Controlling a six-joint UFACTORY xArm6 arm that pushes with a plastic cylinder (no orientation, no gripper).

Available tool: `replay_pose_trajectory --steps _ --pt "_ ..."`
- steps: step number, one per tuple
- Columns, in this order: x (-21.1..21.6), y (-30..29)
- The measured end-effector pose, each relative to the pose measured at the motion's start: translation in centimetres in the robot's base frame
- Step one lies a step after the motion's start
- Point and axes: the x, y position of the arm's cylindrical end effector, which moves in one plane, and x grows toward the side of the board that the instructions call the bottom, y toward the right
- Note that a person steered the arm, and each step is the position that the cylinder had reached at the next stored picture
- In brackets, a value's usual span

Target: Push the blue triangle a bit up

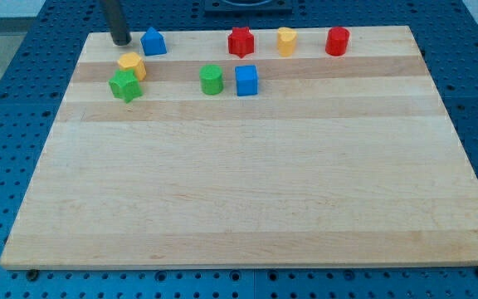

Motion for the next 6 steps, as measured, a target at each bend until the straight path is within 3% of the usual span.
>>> replay_pose_trajectory --steps 3,4,5,6 --pt "3.4 12.4" --pt "3.6 11.0" --pt "6.9 11.1" --pt "7.3 13.8"
